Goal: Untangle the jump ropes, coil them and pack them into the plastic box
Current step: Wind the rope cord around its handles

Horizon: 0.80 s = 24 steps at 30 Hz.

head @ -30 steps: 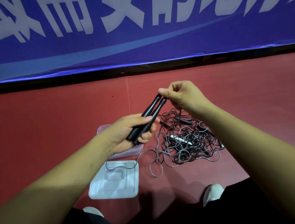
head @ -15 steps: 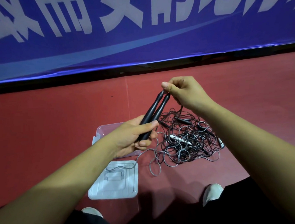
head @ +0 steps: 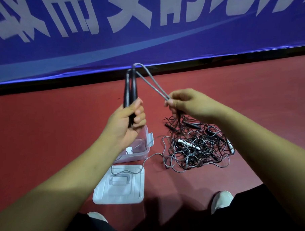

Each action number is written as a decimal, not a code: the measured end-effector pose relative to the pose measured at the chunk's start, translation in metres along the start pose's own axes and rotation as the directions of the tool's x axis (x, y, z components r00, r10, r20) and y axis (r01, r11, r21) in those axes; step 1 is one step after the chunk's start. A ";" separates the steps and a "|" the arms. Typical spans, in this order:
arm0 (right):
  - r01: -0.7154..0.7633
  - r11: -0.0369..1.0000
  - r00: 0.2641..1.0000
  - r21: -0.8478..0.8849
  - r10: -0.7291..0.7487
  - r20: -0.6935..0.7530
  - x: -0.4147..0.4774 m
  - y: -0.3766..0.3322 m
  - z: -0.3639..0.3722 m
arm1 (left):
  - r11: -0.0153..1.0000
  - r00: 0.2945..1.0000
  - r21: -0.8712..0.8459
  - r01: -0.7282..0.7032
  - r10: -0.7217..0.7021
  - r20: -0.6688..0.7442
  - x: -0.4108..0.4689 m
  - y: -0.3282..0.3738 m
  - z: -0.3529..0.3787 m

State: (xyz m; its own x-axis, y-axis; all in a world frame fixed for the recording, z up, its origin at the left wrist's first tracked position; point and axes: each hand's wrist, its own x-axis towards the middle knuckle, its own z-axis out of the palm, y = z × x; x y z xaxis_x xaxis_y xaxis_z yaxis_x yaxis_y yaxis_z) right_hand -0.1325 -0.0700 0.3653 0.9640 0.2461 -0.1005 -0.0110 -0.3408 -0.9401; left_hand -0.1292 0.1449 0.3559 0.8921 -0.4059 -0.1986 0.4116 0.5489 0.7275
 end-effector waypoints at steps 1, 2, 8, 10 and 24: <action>-0.022 1.000 0.999 -0.014 0.022 0.031 -0.001 0.000 0.006 | 0.999 0.998 -0.022 -0.036 0.034 -0.054 0.003 0.003 -0.002; -0.032 0.999 0.998 -0.007 0.032 0.045 -0.002 0.001 0.010 | 0.997 0.991 -0.028 -0.073 0.069 -0.114 0.007 0.005 -0.003; -0.110 0.940 0.985 0.324 0.061 0.159 -0.004 -0.003 0.029 | 0.961 0.927 -0.172 -0.216 0.146 -0.347 0.017 0.013 -0.014; -0.120 0.947 0.984 0.297 0.073 0.163 -0.006 -0.001 0.040 | 0.958 0.930 -0.196 -0.209 0.133 -0.342 0.017 0.012 -0.013; -0.063 0.980 0.998 0.189 0.058 0.033 -0.015 0.008 0.076 | 0.989 0.943 -0.098 -0.113 0.076 -0.324 0.016 0.011 -0.004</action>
State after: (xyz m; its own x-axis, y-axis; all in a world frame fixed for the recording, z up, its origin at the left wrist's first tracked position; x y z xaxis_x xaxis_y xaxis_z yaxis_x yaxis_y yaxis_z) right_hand -0.1668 -0.0071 0.3348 0.9524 0.2561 -0.1654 -0.1216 -0.1784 -0.9764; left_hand -0.1096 0.1474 0.3581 0.9329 -0.1044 -0.3446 0.3242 0.6601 0.6776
